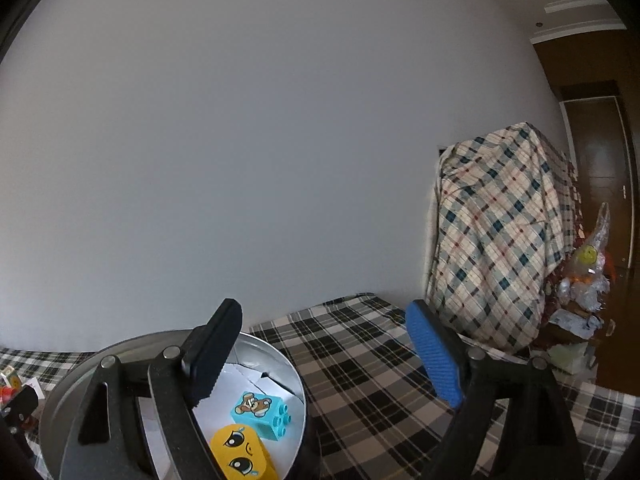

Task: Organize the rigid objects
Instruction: 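Withdraw both open tools from the tin toward the remaining toys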

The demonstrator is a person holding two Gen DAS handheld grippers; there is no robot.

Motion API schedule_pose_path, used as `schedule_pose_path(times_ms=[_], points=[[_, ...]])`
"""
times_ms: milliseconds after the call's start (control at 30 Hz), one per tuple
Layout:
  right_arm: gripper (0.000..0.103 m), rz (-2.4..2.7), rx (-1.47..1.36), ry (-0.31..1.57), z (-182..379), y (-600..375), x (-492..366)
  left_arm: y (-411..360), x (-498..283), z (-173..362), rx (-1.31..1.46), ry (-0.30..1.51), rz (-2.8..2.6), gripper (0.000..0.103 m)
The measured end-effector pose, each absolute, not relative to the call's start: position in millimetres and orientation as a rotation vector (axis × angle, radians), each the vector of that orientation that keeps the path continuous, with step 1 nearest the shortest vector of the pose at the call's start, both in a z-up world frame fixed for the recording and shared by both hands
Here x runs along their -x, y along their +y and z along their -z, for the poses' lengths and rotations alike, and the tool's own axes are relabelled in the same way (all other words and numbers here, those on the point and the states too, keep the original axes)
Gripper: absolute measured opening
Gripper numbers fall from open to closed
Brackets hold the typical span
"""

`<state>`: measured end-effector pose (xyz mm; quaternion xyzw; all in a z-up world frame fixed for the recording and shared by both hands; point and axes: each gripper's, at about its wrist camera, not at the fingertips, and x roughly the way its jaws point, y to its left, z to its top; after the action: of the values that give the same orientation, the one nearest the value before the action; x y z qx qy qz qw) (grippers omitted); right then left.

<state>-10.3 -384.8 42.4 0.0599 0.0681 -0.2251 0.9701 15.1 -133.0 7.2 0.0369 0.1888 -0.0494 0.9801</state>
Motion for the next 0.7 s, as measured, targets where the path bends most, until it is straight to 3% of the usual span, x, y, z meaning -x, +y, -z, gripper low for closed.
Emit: schedule_pose_path(times_ms=[700], points=[[0.086, 0.497, -0.108, 0.113, -43.9, -337.1, 53.4, -98.7, 8.4, -10.5, -0.073, 0.372, 0.133, 0.102]])
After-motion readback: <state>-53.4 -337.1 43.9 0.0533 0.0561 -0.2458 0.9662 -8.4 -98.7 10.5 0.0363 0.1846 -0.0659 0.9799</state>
